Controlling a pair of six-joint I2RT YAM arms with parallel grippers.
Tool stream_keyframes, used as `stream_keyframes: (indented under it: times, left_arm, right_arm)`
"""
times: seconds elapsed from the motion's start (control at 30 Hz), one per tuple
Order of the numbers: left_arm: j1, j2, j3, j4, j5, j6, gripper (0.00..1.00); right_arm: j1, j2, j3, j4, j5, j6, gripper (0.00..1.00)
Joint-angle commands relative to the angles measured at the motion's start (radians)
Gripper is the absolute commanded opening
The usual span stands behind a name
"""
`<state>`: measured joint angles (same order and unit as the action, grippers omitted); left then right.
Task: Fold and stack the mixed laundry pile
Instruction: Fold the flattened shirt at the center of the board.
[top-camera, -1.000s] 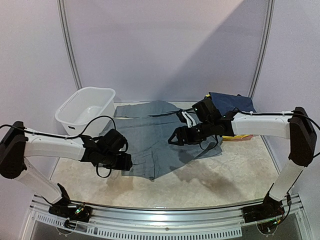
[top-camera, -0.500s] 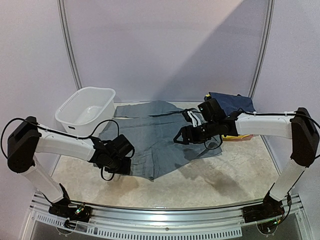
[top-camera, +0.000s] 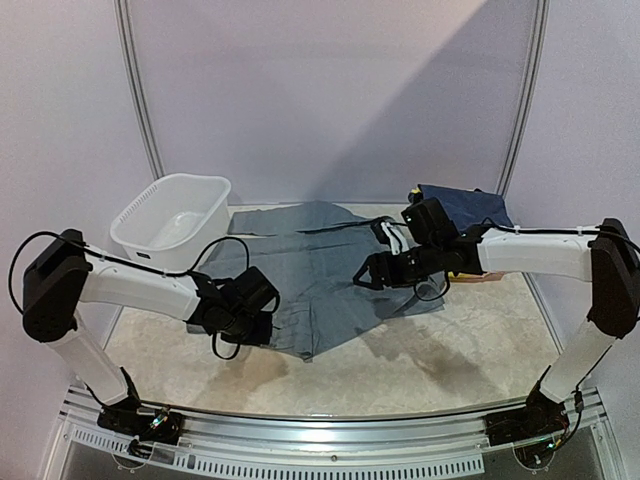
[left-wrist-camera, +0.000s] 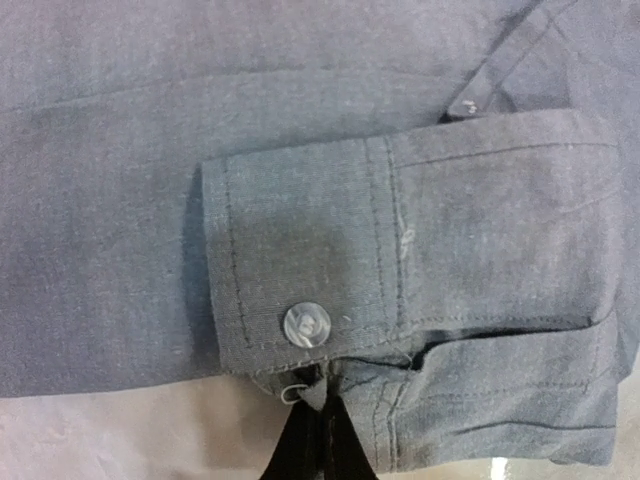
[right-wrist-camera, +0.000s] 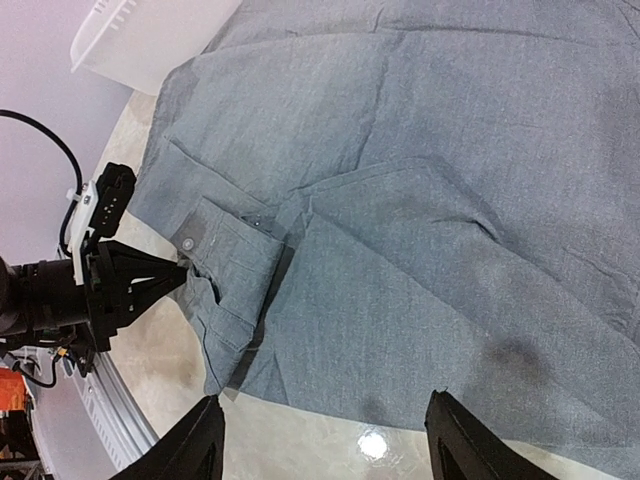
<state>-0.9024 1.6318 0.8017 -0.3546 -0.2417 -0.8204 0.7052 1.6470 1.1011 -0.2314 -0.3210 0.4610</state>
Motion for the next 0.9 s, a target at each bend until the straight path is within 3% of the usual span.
stream_keyframes:
  times: [0.0,0.2,0.53,0.87]
  left_arm:
    - [-0.034,-0.052,0.08,-0.052,0.009,0.043,0.0]
    - [-0.038,-0.092,0.234,-0.153,-0.024,0.138,0.0]
    - [-0.031,-0.015,0.616,-0.26,-0.076,0.312,0.0]
    - [0.021,0.131,0.984,-0.321,-0.079,0.465,0.0]
  right_arm:
    - [-0.01,-0.059,-0.027,-0.005,0.066,-0.011,0.7]
    - [-0.018,-0.127,-0.066,0.013,0.143,0.01,0.7]
    - [-0.019,-0.271,-0.17,0.035,0.171,0.022,0.7]
    - [-0.019,-0.395,-0.277,0.102,0.012,0.03,0.71]
